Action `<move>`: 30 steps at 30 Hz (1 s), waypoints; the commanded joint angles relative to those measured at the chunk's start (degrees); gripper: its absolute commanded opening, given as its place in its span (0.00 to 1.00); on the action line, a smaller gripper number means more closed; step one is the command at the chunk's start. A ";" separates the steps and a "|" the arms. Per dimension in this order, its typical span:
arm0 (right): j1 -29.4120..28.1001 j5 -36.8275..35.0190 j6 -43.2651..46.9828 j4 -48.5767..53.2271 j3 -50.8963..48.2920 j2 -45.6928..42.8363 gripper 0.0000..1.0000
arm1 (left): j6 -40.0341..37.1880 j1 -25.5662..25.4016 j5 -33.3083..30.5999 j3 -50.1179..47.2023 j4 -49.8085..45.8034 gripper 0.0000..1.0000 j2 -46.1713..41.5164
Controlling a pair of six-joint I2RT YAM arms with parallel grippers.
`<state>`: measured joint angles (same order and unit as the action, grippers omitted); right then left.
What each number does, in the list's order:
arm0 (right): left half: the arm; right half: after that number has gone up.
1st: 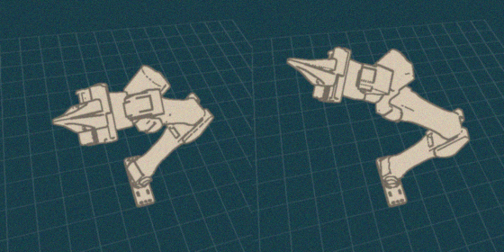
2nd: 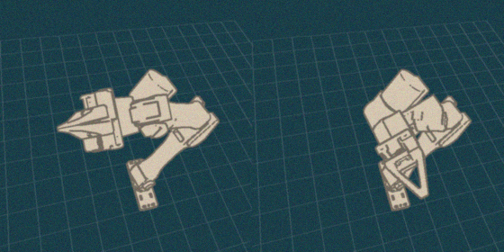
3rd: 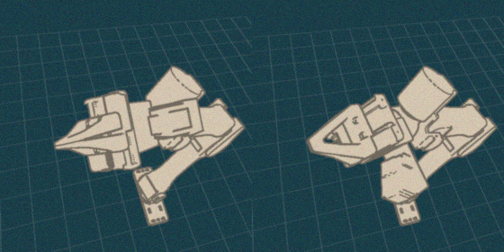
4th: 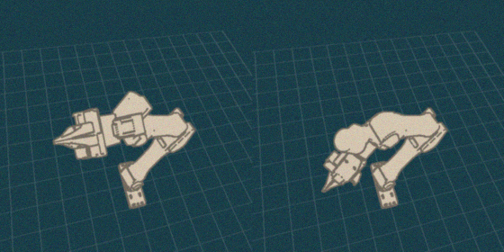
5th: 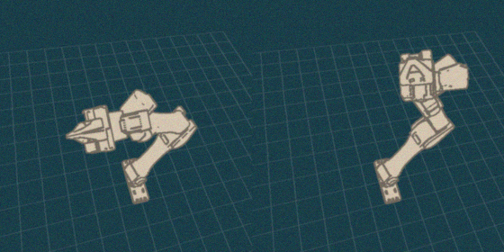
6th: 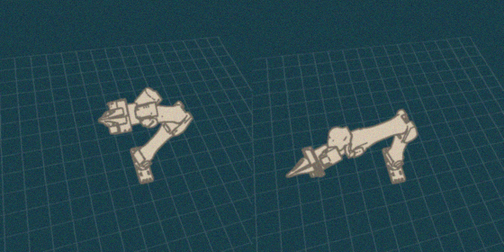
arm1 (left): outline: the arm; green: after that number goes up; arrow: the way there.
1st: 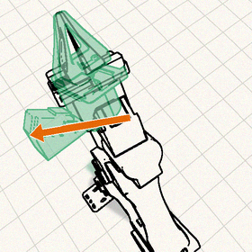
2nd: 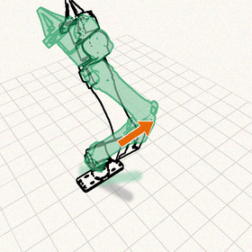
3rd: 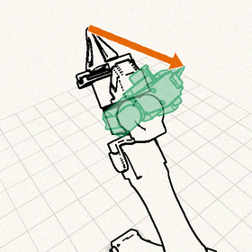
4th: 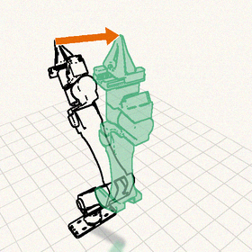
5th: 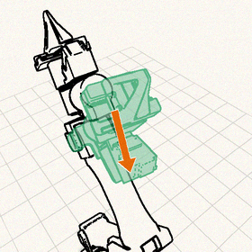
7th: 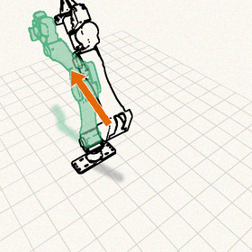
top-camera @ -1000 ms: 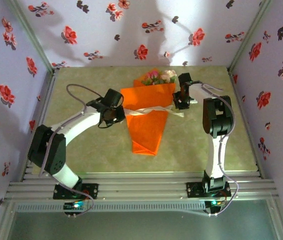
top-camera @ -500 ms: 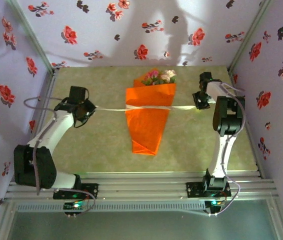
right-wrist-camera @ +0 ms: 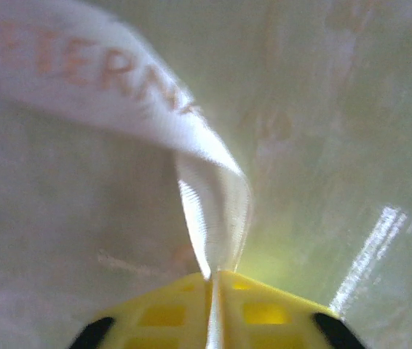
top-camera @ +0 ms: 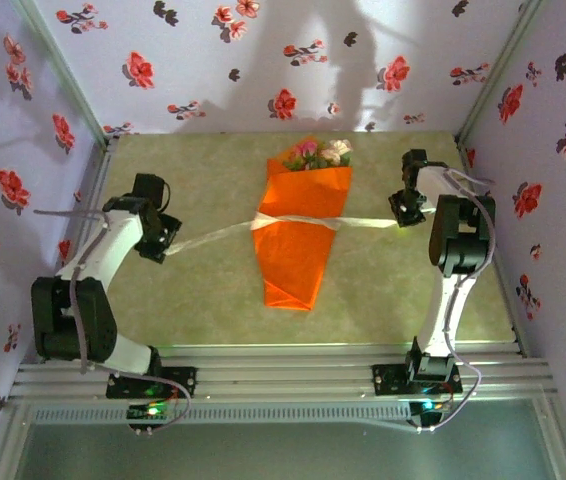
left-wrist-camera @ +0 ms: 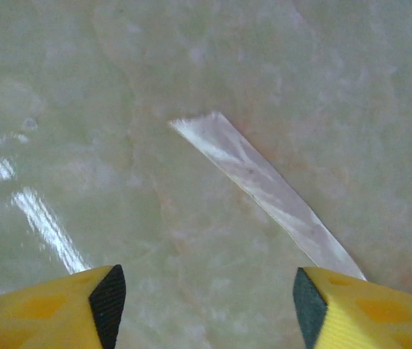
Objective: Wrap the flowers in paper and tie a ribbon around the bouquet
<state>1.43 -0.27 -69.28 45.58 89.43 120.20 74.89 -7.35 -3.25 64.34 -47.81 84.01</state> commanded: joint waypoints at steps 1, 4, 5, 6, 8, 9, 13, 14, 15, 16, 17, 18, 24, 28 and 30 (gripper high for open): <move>-0.38 -2.45 0.54 2.25 -1.04 -4.82 0.23 | 9.00 -2.41 0.05 2.89 -6.97 0.67 -2.96; -0.56 -2.58 0.87 2.84 -0.34 -5.99 0.35 | 17.25 -6.67 5.99 1.70 -0.67 0.68 -3.09; -0.71 -2.54 1.01 3.00 -0.15 -6.33 0.39 | 20.69 -8.55 8.50 0.88 2.77 0.68 -2.18; -1.02 -2.46 0.99 3.23 0.01 -6.85 0.43 | 24.41 -10.34 10.01 0.31 5.93 0.68 -0.96; -1.70 -1.72 0.83 3.19 -0.19 -8.04 0.48 | 29.65 -13.45 10.69 0.30 11.65 0.68 1.95; -2.53 -1.22 0.60 2.77 -0.62 -8.82 0.51 | 32.64 -14.68 10.85 0.83 13.31 0.72 4.00; -6.47 4.12 -2.96 -0.79 -4.43 -11.15 0.57 | 43.83 -17.14 10.89 0.37 22.92 0.74 11.08; -7.71 5.94 -5.16 -2.39 -5.96 -11.59 0.58 | 46.31 -17.40 10.65 0.44 24.14 0.74 12.78; -9.05 7.78 -7.45 -4.69 -8.01 -12.04 0.59 | 48.77 -17.59 10.14 0.24 25.60 0.74 14.41; -9.98 9.19 -9.40 -7.65 -9.75 -12.41 0.60 | 51.09 -17.76 9.73 -0.25 27.27 0.74 15.52; -11.19 10.73 -11.87 -11.62 -11.70 -12.53 0.61 | 53.83 -17.93 9.37 -1.02 29.74 0.73 16.78; -11.94 11.83 -13.46 -13.75 -12.72 -12.47 0.62 | 56.01 -17.96 8.85 -1.64 32.52 0.73 17.87; -14.02 14.34 -18.97 -20.21 -15.67 -10.67 0.64 | 59.15 -17.81 7.56 1.01 36.26 0.73 23.76; -13.94 13.84 -19.19 -20.88 -16.13 -10.11 0.66 | 59.36 -18.05 8.17 2.37 37.00 0.73 25.96; -13.93 14.23 -19.66 -20.92 -15.78 -8.95 0.66 | 59.96 -18.06 8.26 2.21 37.48 0.73 26.53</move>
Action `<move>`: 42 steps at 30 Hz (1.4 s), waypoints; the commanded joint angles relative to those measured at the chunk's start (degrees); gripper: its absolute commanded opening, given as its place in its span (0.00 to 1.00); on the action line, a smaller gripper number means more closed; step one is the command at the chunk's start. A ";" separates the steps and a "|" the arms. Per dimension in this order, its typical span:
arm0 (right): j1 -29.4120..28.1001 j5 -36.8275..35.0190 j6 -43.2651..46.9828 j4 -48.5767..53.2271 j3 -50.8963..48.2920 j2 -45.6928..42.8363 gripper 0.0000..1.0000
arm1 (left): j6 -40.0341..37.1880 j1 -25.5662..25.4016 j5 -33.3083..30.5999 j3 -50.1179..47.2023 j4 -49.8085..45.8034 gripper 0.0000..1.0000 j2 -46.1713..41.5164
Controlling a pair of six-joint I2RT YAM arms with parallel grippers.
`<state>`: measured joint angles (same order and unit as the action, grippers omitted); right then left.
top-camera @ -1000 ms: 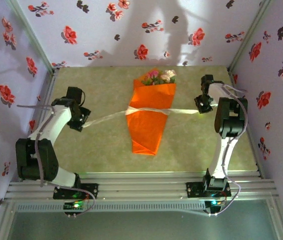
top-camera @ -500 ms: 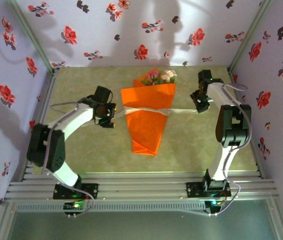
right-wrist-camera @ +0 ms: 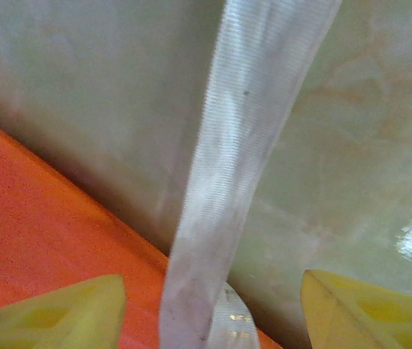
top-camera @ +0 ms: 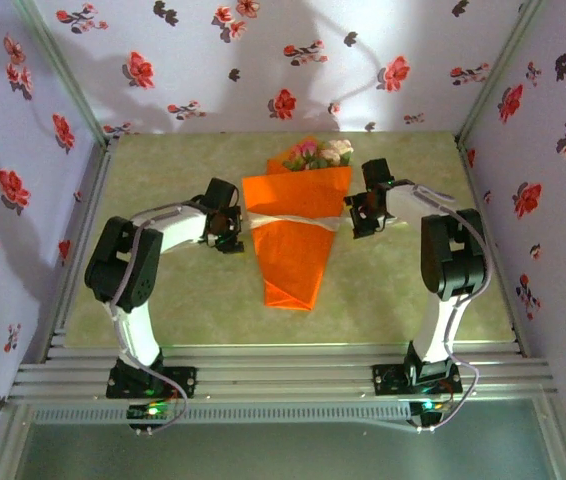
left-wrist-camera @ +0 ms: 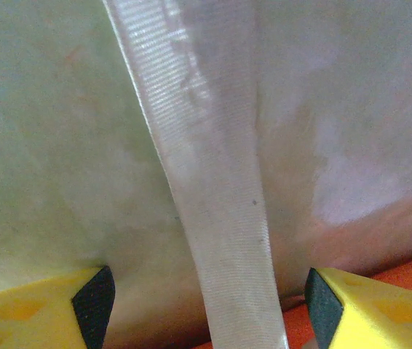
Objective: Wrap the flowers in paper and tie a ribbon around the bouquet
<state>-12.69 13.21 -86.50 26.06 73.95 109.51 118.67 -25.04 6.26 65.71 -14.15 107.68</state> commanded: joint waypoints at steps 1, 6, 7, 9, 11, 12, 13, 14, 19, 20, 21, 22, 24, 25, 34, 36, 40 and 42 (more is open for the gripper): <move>0.21 0.85 -2.76 -1.53 -0.26 2.13 0.66 | 16.39 -0.36 -1.30 0.69 4.15 0.73 3.19; 0.68 1.19 -4.22 -1.76 1.54 5.53 0.65 | 17.70 -0.46 -2.28 0.18 6.41 0.71 4.37; 0.62 1.29 -4.62 -1.22 1.97 6.05 0.65 | 18.05 -0.45 -2.66 0.06 7.05 0.70 4.58; 0.39 0.83 -5.77 -2.27 1.83 6.64 0.65 | 18.86 -0.46 -3.32 -0.37 8.81 0.66 5.12; 0.45 0.94 -6.87 -3.62 1.81 7.56 0.62 | 19.51 -0.47 -3.52 -0.65 11.60 0.58 6.15; 0.42 1.19 -7.40 -4.56 1.80 8.23 0.58 | 19.91 -0.51 -3.53 -1.07 13.83 0.54 6.92; 0.40 1.29 -7.91 -5.21 1.81 8.66 0.52 | 20.37 -0.45 -3.54 -1.40 15.19 0.49 7.33; 0.39 1.31 -8.31 -5.98 1.72 9.18 0.45 | 20.86 -0.44 -3.47 -1.87 16.05 0.44 7.44; 0.61 0.12 -8.82 -6.45 1.51 9.41 0.14 | 19.90 -0.19 -4.56 -3.45 16.99 0.22 6.12; 0.80 -0.32 -8.73 -6.45 1.18 8.92 0.08 | 19.62 -0.09 -4.79 -3.96 17.50 0.14 5.69; 0.90 -0.92 -8.68 -7.05 0.71 8.30 0.03 | 18.79 0.12 -5.16 -4.22 17.75 0.08 5.09; 1.15 -1.39 -8.60 -7.69 0.07 7.69 0.00 | 17.95 0.30 -5.23 -4.41 17.76 0.01 4.48; 1.69 -2.80 -8.22 -8.68 -1.18 5.96 0.00 | 15.91 1.07 -5.69 -5.12 19.17 0.00 3.06; 2.05 -3.37 -7.80 -9.17 -1.62 5.15 0.00 | 14.89 1.47 -5.67 -5.43 19.93 0.00 2.35; 7.62 -5.74 -4.50 -9.02 -3.91 0.62 0.00 | 10.59 5.43 -4.05 -9.86 21.60 0.00 -6.20; 9.20 -6.06 -3.52 -9.13 -4.39 0.04 0.00 | 10.54 6.43 -4.06 -11.54 22.27 0.00 -7.62; 13.16 -6.19 -0.20 -7.52 -3.88 -0.24 0.00 | 8.69 9.99 -4.24 -14.56 22.20 0.00 -11.33; 14.83 -6.05 0.57 -7.34 -3.88 -0.24 0.00 | 8.24 11.73 -4.24 -15.95 21.98 0.00 -13.05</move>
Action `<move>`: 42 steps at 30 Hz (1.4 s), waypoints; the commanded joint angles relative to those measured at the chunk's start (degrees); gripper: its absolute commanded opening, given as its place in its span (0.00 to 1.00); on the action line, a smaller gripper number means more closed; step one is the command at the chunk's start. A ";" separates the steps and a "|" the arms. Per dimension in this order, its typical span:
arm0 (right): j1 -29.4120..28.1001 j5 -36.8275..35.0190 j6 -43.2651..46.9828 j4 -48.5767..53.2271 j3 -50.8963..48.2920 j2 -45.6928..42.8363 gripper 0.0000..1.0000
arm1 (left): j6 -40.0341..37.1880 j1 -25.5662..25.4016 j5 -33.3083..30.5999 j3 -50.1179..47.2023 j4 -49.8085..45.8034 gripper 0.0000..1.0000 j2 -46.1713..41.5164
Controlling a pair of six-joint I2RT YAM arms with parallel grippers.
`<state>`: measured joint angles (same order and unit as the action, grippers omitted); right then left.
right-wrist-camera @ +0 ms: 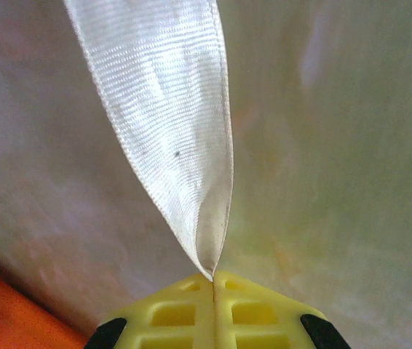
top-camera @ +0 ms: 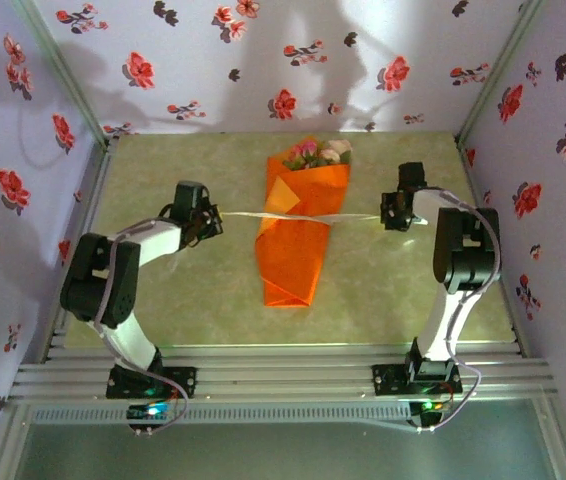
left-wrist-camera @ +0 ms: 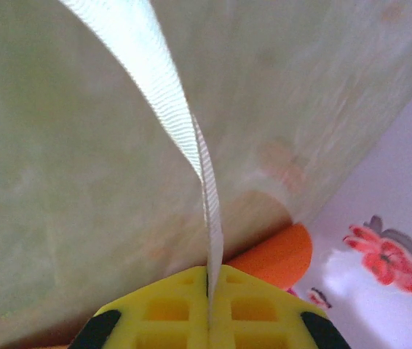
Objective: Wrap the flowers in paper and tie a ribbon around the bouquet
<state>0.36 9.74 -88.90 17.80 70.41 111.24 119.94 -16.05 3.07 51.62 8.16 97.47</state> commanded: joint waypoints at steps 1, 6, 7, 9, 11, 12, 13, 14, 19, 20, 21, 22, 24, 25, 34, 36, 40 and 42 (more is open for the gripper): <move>2.66 -2.46 3.35 1.03 -0.44 -1.99 0.00 | 6.82 3.69 -1.04 -2.78 -0.55 0.00 -3.71; 5.97 -2.16 4.89 2.08 -0.49 -1.84 0.00 | 6.01 7.14 -1.22 -6.87 -1.30 0.00 -7.06; 6.43 -2.09 5.10 2.13 -0.61 -1.94 0.00 | 5.88 7.62 -1.22 -7.49 -1.31 0.00 -7.43; 6.81 -1.85 5.28 2.08 -0.84 -2.04 0.00 | 5.27 8.04 -1.14 -8.09 -2.09 0.00 -7.89; 6.55 -1.33 5.59 2.79 -0.54 -1.77 0.00 | 4.47 8.06 -0.53 -7.73 -4.10 0.00 -7.67; 6.27 -1.30 5.70 3.28 -0.53 -1.76 0.00 | 3.96 8.06 0.04 -7.35 -5.65 0.00 -7.35; 6.02 -1.54 5.59 3.64 -0.75 -2.02 0.00 | 3.41 7.97 0.38 -7.03 -6.66 0.00 -7.00; 5.81 -1.63 5.39 3.76 -1.13 -2.16 0.00 | 2.72 7.97 0.54 -6.77 -7.45 0.00 -6.58; 5.70 -1.14 5.74 4.38 -2.16 -2.80 0.00 | -0.71 7.60 4.58 -3.19 -10.98 0.23 -3.17; 5.70 -1.04 6.00 4.78 -1.97 -2.86 0.00 | -1.23 7.32 5.31 -2.13 -12.67 0.34 -2.67; 5.70 -0.92 6.12 5.11 -1.89 -2.87 0.00 | -1.65 6.85 5.53 -1.07 -14.34 0.46 -2.47; 5.62 -0.70 6.14 5.15 -2.05 -3.09 0.00 | -2.08 6.41 5.69 0.12 -16.59 0.53 -2.54; 5.62 -0.43 6.31 5.38 -2.18 -3.36 0.00 | -3.84 4.80 5.72 4.05 -23.69 0.63 -3.02; 5.62 -0.42 6.50 5.53 -2.15 -3.46 0.00 | -4.69 3.63 5.30 5.98 -26.84 0.64 -3.35; 5.59 0.28 7.03 5.49 -2.56 -3.69 0.00 | 1.96 -11.12 3.87 17.27 -24.41 0.77 5.51; 5.54 0.29 7.07 5.55 -2.48 -3.73 0.00 | 0.34 -11.60 3.79 21.06 -24.81 0.77 9.84; 5.53 0.54 7.34 5.61 -2.26 -3.62 0.00 | -2.08 -11.56 4.86 25.99 -26.08 0.74 16.52; 5.56 0.81 7.60 5.82 -2.09 -3.42 0.00 | -3.51 -11.36 3.70 27.60 -25.53 0.64 18.57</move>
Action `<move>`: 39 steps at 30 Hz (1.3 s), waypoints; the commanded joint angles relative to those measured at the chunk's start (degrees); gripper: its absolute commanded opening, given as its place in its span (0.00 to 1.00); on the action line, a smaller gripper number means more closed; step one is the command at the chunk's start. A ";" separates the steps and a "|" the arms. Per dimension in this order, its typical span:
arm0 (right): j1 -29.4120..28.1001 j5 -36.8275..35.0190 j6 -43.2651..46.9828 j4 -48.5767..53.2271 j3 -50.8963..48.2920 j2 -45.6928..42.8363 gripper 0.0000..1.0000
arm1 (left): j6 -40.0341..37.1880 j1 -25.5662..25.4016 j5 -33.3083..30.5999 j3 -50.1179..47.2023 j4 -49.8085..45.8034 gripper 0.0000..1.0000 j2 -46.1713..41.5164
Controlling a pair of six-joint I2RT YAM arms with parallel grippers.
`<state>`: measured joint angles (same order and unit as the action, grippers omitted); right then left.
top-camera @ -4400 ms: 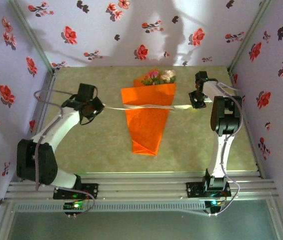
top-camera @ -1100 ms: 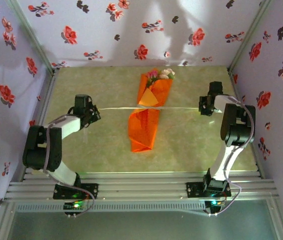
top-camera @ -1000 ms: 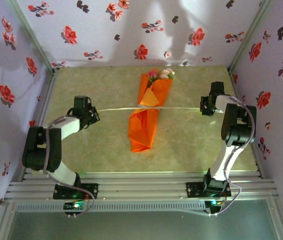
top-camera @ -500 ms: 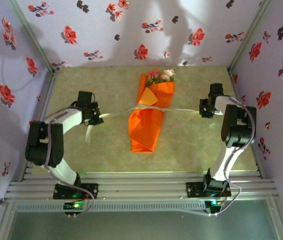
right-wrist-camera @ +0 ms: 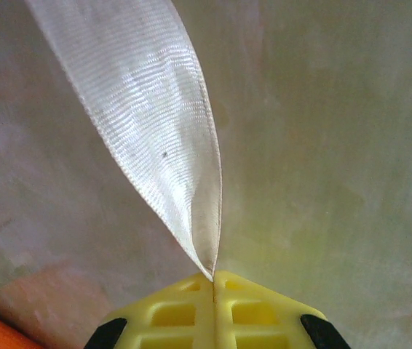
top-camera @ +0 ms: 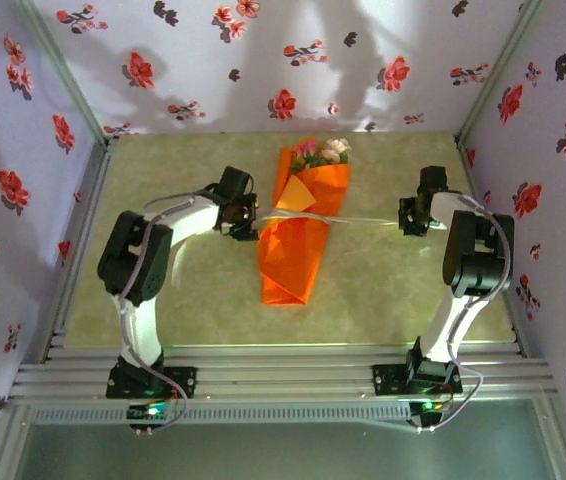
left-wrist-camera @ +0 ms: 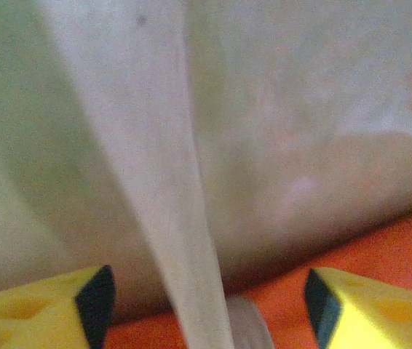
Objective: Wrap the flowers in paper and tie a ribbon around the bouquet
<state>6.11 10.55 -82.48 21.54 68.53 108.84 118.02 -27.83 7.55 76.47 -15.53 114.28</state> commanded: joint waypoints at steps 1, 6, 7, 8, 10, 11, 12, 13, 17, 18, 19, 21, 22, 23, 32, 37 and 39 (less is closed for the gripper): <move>-0.22 0.08 1.18 2.15 -0.16 -0.96 0.00 | -2.33 0.54 -1.12 3.40 -1.46 0.57 2.51; -0.48 4.13 1.51 1.76 0.80 0.77 0.00 | -4.24 0.17 -0.49 3.86 2.83 0.17 3.81; -0.55 5.50 1.59 2.71 1.63 1.42 0.00 | -4.52 0.00 -0.26 3.74 2.87 0.10 3.40; -0.70 6.39 1.74 4.12 2.60 1.78 0.00 | -4.84 -0.11 -0.26 3.26 3.25 0.05 2.81; -1.01 6.70 1.83 5.62 3.31 0.99 0.11 | -5.39 -0.38 -0.34 2.40 4.00 0.00 1.78; -1.30 6.65 1.59 6.12 3.36 0.25 0.16 | -5.59 -0.51 -0.22 1.91 4.80 0.00 1.58; -1.57 6.49 1.29 6.41 3.30 -0.63 0.22 | -5.69 -0.66 0.03 1.55 6.16 0.00 1.65; -1.98 6.35 0.99 6.74 3.23 -1.41 0.27 | -5.86 -0.72 0.45 1.39 7.20 0.00 1.93; -5.92 5.28 -0.55 8.30 3.10 -4.41 0.46 | -6.04 -1.41 1.94 1.56 9.44 0.00 2.90; -7.36 5.10 -1.15 8.64 3.10 -4.89 0.49 | -6.04 -1.54 2.10 1.49 9.70 0.00 2.88; -8.84 5.12 -2.00 8.42 2.82 -5.26 0.51 | -5.91 -1.64 2.24 1.41 9.94 0.00 2.88; -12.44 5.97 -5.67 5.00 0.89 -5.70 0.54 | -5.83 -1.61 2.46 1.23 10.25 0.00 2.74; -13.81 6.35 -7.79 2.74 -0.44 -5.80 0.55 | -5.87 -1.65 2.47 1.31 10.24 0.00 2.72; -15.27 6.59 -10.46 0.11 -1.87 -5.80 0.56 | -5.87 -1.61 2.53 1.31 10.17 0.00 2.68; -18.74 6.65 -20.99 -9.78 -3.64 -2.34 0.58 | -5.66 -1.61 2.91 1.12 10.17 0.00 2.61; -19.07 6.36 -22.81 -10.82 -2.76 0.35 0.55 | -5.60 -1.62 2.91 1.23 10.47 0.00 2.70; -19.49 6.86 -24.05 -11.34 -2.94 1.41 0.51 | -5.52 -1.61 2.91 1.31 10.53 0.00 2.70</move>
<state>-12.91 17.65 -103.24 11.20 64.51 108.09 113.38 -28.99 9.69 78.52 -5.93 117.40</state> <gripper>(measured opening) 0.522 0.056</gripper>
